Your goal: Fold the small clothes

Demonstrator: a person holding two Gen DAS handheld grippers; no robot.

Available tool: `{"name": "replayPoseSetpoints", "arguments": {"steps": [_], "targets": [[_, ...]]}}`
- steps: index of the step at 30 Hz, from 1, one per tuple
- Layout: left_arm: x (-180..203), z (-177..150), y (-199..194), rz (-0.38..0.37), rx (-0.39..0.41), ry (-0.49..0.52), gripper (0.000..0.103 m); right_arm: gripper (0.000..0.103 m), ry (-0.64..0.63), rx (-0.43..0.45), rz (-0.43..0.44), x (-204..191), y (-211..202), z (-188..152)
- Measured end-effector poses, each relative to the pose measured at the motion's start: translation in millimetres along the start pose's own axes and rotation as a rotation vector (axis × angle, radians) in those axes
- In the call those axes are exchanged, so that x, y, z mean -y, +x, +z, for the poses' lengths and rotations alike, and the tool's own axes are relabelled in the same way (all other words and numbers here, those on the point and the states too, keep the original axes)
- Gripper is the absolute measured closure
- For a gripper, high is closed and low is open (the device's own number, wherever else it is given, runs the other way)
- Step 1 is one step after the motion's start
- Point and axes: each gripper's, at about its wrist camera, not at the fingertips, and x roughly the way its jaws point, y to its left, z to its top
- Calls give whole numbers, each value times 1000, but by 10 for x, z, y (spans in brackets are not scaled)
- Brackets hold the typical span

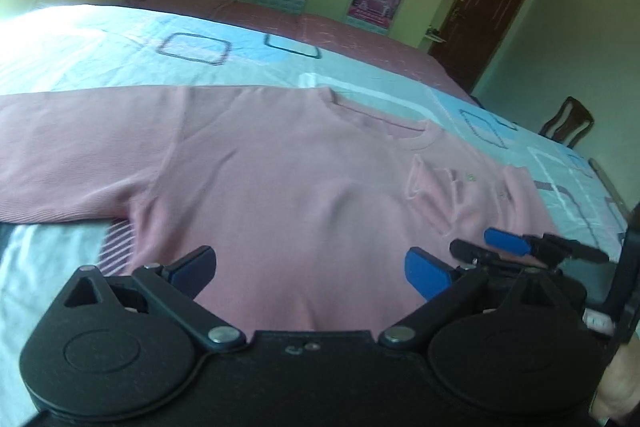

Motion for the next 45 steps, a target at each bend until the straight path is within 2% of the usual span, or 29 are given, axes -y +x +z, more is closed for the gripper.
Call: {"name": "replayPoseSetpoints", "arguments": {"steps": [1, 3, 4, 5, 6, 7, 9, 11, 14, 15, 16, 17, 18, 22, 25, 27, 30, 36, 38, 39, 40, 41, 42, 43, 45], "targets": [[96, 48, 132, -32, -11, 5, 5, 55, 20, -6, -21, 119, -62, -54], [286, 111, 418, -83, -30, 24, 6, 63, 74, -24, -65, 398, -257, -182], [387, 130, 570, -95, -47, 39, 13, 65, 111, -35, -79, 537, -352, -241], [472, 154, 730, -111, -71, 47, 21, 68, 146, -44, -92, 693, -404, -296], [538, 178, 881, -130, -102, 46, 47, 70, 175, -53, -102, 836, -455, -351], [596, 192, 1030, -140, -138, 34, 59, 70, 197, -61, -111, 957, -467, -390], [703, 207, 1233, -131, -161, 30, 58, 71, 246, -67, -127, 1178, -538, -470], [830, 231, 1348, -106, -144, 59, 55, 71, 275, -64, -148, 1322, -604, -530], [990, 321, 1498, -108, -138, 76, 57, 71, 305, -50, -196, 1470, -631, -566], [1032, 345, 1541, -102, -137, 91, 64, 70, 321, -48, -225, 1527, -657, -597], [1064, 368, 1573, -99, -140, 103, 79, 70, 340, -51, -238, 1591, -653, -609], [1069, 404, 1528, -103, -127, 107, 91, 70, 366, -54, -233, 1658, -615, -606], [1074, 443, 1485, -110, -109, 107, 97, 70, 397, -53, -214, 1736, -614, -636], [953, 572, 1077, -110, 31, 107, 97, 70, 427, -37, -179, 1880, -566, -645], [670, 579, 872, -29, 94, 73, 97, 71, 412, -36, -180, 1898, -549, -640], [396, 528, 878, 29, 63, 17, 97, 71, 398, -32, -180, 1884, -548, -651], [145, 368, 964, 52, 4, -57, 97, 71, 383, -27, -182, 1871, -538, -664], [154, 200, 937, 74, 53, -68, 97, 72, 362, -33, -181, 1870, -533, -663], [141, 168, 899, 74, 58, -77, 94, 72, 354, -39, -177, 1874, -535, -659], [124, 166, 883, 69, 57, -82, 81, 72, 352, -45, -169, 1885, -545, -650], [96, 165, 860, 58, 56, -89, 64, 71, 357, -48, -158, 1903, -570, -642], [71, 169, 818, 57, 71, -93, 54, 71, 366, -46, -144, 1924, -607, -641], [46, 191, 778, 74, 98, -91, 31, 71, 370, -41, -127, 1946, -653, -652], [10, 222, 748, 92, 129, -84, 22, 71, 366, -35, -121, 1956, -697, -662], [-82, 343, 804, 69, 112, -88, 25, 71, 355, -15, -117, 1976, -801, -676]]}}
